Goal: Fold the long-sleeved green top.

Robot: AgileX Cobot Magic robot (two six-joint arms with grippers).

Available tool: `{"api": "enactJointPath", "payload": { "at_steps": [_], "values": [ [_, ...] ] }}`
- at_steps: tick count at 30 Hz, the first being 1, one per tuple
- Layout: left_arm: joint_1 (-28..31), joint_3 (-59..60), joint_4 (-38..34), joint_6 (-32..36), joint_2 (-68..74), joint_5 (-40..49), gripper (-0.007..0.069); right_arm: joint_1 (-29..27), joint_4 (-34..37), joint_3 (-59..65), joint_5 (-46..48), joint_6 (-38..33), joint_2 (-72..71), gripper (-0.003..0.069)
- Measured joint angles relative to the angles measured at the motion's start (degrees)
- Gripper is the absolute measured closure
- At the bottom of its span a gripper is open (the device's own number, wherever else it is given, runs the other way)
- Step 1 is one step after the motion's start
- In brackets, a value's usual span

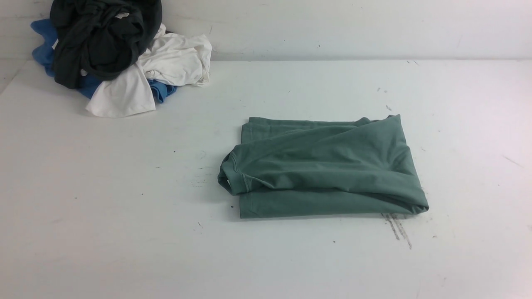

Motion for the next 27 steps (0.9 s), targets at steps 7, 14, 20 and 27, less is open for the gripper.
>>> {"api": "enactJointPath", "payload": {
  "at_steps": [7, 14, 20, 27],
  "values": [
    [0.0, 0.0, -0.04, 0.02, -0.05, 0.28, 0.0631, -0.91, 0.0, 1.98, 3.29, 0.47, -0.72, 0.0673],
    [0.0, 0.0, -0.11, 0.02, -0.05, 0.62, 0.0631, 0.12, 0.15, 1.92, 5.94, 0.51, -0.72, 0.0673],
    [0.0, 0.0, -0.11, 0.02, -0.05, 0.68, 0.0631, 0.12, 0.42, 1.88, 5.94, 0.51, -0.72, 0.0673],
    [0.0, 0.0, -0.11, 0.02, -0.05, 0.78, 0.0631, 0.12, 0.63, 1.88, 6.0, 0.51, -0.72, 0.0673]
  ]
}}
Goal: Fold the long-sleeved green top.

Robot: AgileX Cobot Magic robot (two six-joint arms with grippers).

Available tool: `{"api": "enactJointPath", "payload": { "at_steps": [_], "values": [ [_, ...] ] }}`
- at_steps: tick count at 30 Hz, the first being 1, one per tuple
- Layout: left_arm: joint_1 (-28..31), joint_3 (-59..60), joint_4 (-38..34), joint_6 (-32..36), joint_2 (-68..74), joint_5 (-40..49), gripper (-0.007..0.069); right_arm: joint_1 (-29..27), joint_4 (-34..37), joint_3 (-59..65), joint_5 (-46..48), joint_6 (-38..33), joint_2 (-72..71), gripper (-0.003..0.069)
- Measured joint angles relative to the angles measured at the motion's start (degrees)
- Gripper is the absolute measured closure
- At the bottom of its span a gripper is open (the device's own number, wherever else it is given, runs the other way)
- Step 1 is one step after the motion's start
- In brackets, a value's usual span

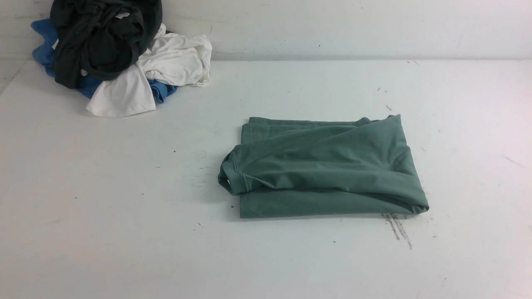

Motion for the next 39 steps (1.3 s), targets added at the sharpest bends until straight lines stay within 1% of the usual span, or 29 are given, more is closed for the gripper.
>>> {"api": "enactJointPath", "payload": {
  "at_steps": [22, 25, 28, 29, 32, 33, 34, 36, 37, 39],
  "values": [
    [0.0, 0.06, 0.0, 0.0, 0.0, -0.04, 0.0631, 0.0, 0.0, 0.0, 0.0, 0.07, 0.0, 0.0673],
    [0.19, 1.31, -0.54, -0.84, 0.0, -2.33, 0.0631, 0.0, 0.0, 0.0, 0.0, 0.07, 0.0, 0.0673],
    [3.38, 3.4, -4.03, -2.57, -0.46, -10.97, 0.0631, 0.0, 0.0, 0.0, 0.0, 0.07, 0.0, 0.0673],
    [3.71, 3.4, -4.16, -2.57, -0.55, -10.97, 0.0631, 0.0, 0.0, 0.0, 0.0, 0.07, 0.0, 0.0673],
    [11.12, 9.21, -5.51, -1.57, -2.93, -25.75, 0.0631, 0.0, 0.0, 0.0, 0.0, 0.07, 0.0, 0.0673],
    [11.12, 9.66, -5.58, -1.57, -2.93, -26.58, 0.0631, 0.0, 0.0, 0.0, 0.0, 0.07, 0.0, 0.0673],
    [14.23, 13.0, -6.29, -0.6, -4.33, -31.86, 0.0631, 0.0, 0.0, 0.0, 0.0, 0.07, 0.0, 0.0673],
    [17.59, 17.16, -8.27, 0.57, -5.45, -37.09, 0.0631, 0.0, 0.0, 0.0, 0.0, 0.07, 0.0, 0.0673],
    [20.38, 21.34, -11.08, 1.55, -5.98, -41.02, 0.0631, 0.0, 0.05, 0.0, 0.0, 0.07, 0.0, 0.0673],
    [22.46, 25.67, -13.67, 2.39, -5.98, -43.55, 0.0631, 0.0, 0.05, 0.0, 0.0, 0.07, 0.0, 0.0673]
  ]
}}
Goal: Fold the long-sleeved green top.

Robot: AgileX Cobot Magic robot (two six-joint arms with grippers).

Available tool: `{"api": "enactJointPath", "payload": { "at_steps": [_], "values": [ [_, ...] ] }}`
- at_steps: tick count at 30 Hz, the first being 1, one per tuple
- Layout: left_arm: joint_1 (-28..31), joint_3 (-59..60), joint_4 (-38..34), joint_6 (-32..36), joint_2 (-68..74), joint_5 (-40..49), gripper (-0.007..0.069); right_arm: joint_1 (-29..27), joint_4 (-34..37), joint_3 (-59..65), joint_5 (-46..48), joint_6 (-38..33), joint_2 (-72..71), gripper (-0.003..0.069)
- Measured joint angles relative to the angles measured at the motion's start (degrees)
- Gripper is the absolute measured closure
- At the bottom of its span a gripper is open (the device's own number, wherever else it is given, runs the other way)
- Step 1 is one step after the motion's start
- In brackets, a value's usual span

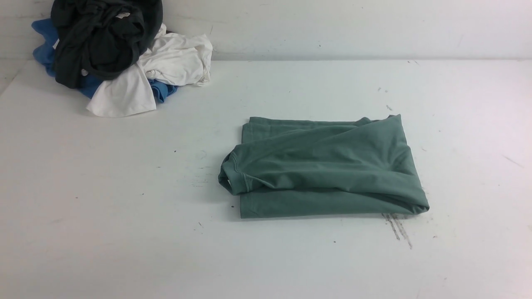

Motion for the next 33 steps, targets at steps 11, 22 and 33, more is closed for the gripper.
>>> {"api": "enactJointPath", "payload": {
  "at_steps": [11, 22, 33],
  "values": [
    [-1.03, 4.33, 0.38, 0.88, 0.0, 6.78, 0.0631, 0.0, 0.02, 0.0, 0.05, 0.01, 0.0, 0.0673],
    [-2.8, 4.33, 0.5, 1.06, 0.0, 6.84, 0.0631, 0.0, 0.02, 0.0, 0.05, 0.01, 0.0, 0.0673],
    [-2.8, 4.33, 0.5, 0.89, 0.0, 6.79, 0.0631, 0.0, 0.02, 0.0, 0.05, 0.01, 0.0, 0.0673]
  ]
}}
